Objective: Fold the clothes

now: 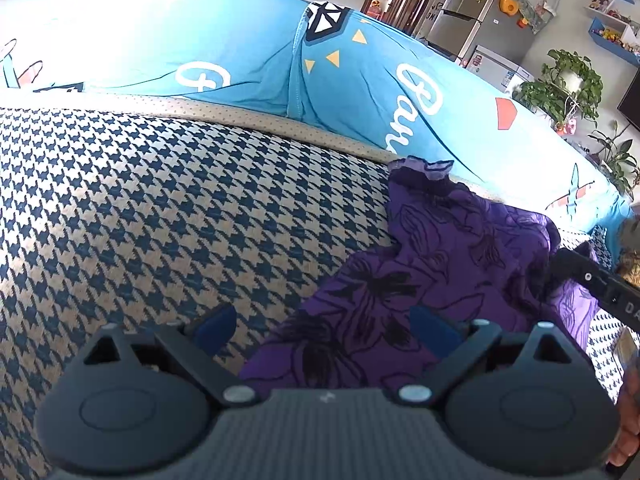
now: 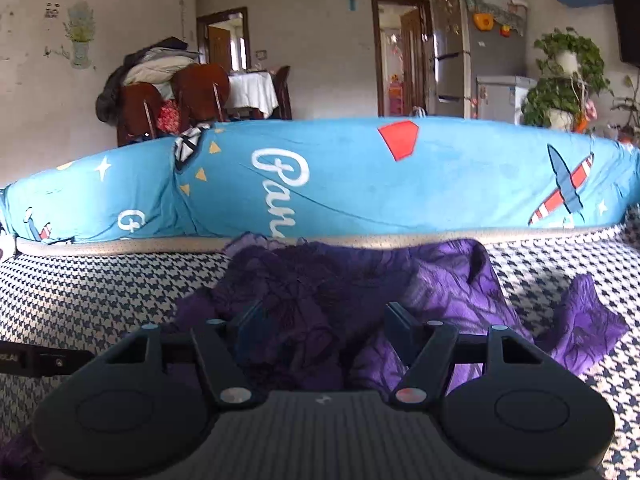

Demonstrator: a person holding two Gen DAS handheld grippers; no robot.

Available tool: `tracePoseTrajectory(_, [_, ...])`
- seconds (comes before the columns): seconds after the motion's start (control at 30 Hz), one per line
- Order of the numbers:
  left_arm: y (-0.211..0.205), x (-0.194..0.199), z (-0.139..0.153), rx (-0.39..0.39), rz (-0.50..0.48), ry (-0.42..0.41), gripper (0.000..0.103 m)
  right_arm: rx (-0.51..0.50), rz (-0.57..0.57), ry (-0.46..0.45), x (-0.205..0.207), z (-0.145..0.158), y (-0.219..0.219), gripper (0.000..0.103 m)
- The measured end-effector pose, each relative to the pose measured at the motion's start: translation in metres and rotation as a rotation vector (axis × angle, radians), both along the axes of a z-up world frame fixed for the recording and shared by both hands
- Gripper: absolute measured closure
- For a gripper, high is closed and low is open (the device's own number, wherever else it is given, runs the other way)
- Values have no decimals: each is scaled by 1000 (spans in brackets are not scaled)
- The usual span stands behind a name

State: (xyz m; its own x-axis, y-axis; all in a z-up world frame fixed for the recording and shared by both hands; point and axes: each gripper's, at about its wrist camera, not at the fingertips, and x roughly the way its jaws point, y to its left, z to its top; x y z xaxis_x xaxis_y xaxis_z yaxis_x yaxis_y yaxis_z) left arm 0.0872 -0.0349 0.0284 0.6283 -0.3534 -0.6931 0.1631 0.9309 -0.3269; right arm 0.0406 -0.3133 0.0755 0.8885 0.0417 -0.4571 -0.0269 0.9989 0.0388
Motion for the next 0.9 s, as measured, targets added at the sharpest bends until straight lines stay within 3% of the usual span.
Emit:
tracePoseTrajectory(0.33, [5, 4, -5, -3, 8, 9, 5, 12, 39, 145, 32, -31, 8, 39])
tracePoseTrajectory(0.47, [10, 4, -5, -8, 12, 7, 5, 8, 36, 165, 39, -39, 10, 46])
tracePoseTrajectory(0.7, [21, 3, -3, -24, 28, 7, 5, 26, 69, 186, 42, -45, 14, 85])
tracePoseTrajectory(0.9, [32, 1, -1, -43, 47, 4, 5, 43, 145, 153, 37, -35, 21, 93])
